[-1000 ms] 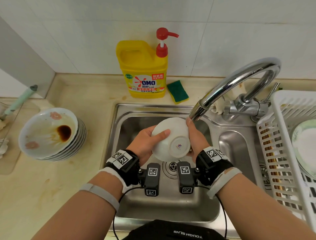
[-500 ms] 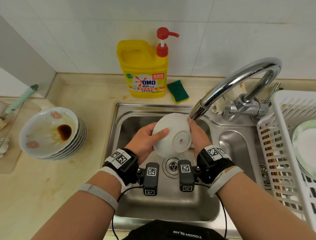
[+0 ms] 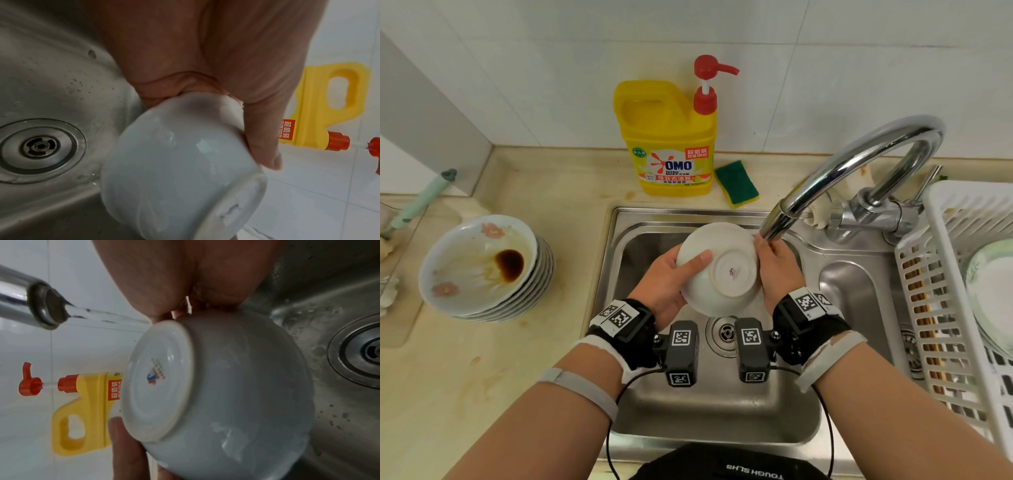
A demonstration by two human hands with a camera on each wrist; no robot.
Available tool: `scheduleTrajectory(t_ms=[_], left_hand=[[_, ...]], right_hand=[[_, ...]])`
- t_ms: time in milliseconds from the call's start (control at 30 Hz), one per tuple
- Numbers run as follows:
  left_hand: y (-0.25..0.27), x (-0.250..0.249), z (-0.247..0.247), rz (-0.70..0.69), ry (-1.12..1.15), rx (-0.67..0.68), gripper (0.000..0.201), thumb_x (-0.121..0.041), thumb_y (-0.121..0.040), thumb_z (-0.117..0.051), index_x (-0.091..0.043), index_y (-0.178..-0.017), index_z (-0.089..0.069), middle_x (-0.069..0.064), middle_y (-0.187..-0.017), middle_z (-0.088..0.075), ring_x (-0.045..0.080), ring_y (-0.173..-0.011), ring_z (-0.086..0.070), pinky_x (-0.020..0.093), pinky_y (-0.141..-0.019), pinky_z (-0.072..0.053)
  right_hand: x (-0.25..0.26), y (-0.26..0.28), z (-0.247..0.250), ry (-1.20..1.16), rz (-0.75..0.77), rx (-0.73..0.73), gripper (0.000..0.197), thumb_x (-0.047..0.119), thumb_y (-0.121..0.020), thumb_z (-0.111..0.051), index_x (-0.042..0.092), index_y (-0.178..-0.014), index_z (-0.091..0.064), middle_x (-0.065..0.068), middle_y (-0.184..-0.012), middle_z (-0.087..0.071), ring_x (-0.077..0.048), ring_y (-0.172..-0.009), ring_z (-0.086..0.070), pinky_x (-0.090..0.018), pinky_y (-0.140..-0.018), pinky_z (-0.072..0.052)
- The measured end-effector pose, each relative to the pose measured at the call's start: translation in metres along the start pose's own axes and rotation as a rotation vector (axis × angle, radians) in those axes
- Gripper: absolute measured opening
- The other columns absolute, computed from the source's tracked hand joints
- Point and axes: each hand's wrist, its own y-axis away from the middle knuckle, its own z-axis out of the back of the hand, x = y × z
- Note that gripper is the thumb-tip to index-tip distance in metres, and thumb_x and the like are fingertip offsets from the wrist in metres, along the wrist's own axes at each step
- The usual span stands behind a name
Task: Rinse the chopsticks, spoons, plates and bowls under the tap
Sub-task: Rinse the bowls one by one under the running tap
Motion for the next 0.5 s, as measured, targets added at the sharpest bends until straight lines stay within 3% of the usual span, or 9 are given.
scheduleTrajectory(t_ms=[67,167,267,333,400,500], left_hand=[[0.000,0.002,0.001,-0.005,0.034,0.008,0.048,-0.027,-0.088,-0.073,-0.015,-0.133,-0.061,0.012,-0.126,-0.070,0.028,-0.114,-0.068,0.040,-0.086,-0.061],[-0.001,0.004,0.001,0.000,0.065,0.012,0.051,-0.024,-0.090,-0.072,-0.010,-0.137,-0.058,0.014,-0.129,-0.068,0.030,-0.119,-0.066,0.042,-0.089,-0.059],[-0.004,0.005,0.003,0.028,0.026,-0.007,0.051,-0.023,-0.087,-0.072,-0.008,-0.135,-0.060,0.014,-0.129,-0.068,0.031,-0.120,-0.065,0.042,-0.089,-0.058],[-0.006,0.005,0.005,0.042,0.010,-0.038,0.046,-0.024,-0.088,-0.073,-0.010,-0.129,-0.061,0.013,-0.131,-0.067,0.029,-0.119,-0.064,0.039,-0.086,-0.057],[-0.008,0.006,0.006,0.067,0.024,-0.058,0.035,-0.024,-0.092,-0.071,-0.016,-0.124,-0.058,0.009,-0.133,-0.063,0.026,-0.119,-0.063,0.041,-0.084,-0.058],[-0.012,0.007,0.003,0.115,0.057,-0.081,0.037,-0.031,-0.098,-0.065,-0.022,-0.133,-0.054,0.001,-0.134,-0.061,0.021,-0.122,-0.059,0.052,-0.090,-0.058]], right_hand=[[0.005,0.003,-0.001,-0.017,-0.068,0.051,0.031,0.059,-0.087,-0.055,0.029,-0.090,-0.060,-0.009,-0.110,-0.068,-0.031,-0.108,-0.063,-0.054,-0.106,-0.048],[0.006,0.006,-0.004,-0.047,-0.111,0.061,0.034,0.056,-0.095,-0.048,0.027,-0.082,-0.061,-0.012,-0.097,-0.070,-0.031,-0.097,-0.064,-0.053,-0.100,-0.052],[-0.005,0.000,-0.004,-0.014,-0.041,-0.034,0.046,0.065,-0.079,-0.050,0.023,-0.089,-0.067,-0.009,-0.100,-0.073,-0.033,-0.102,-0.066,-0.054,-0.099,-0.051],[-0.004,0.000,0.000,0.027,0.016,-0.089,0.035,0.047,-0.094,-0.049,0.015,-0.087,-0.062,-0.007,-0.090,-0.067,-0.028,-0.092,-0.063,-0.042,-0.090,-0.052],[-0.002,-0.001,0.004,0.054,0.077,-0.138,0.032,0.031,-0.104,-0.045,0.015,-0.076,-0.051,-0.001,-0.077,-0.053,-0.018,-0.075,-0.049,-0.030,-0.070,-0.041],[-0.003,-0.002,0.009,0.049,0.157,-0.141,0.030,0.026,-0.104,-0.047,0.015,-0.077,-0.053,0.001,-0.074,-0.051,-0.014,-0.071,-0.044,-0.028,-0.066,-0.037]])
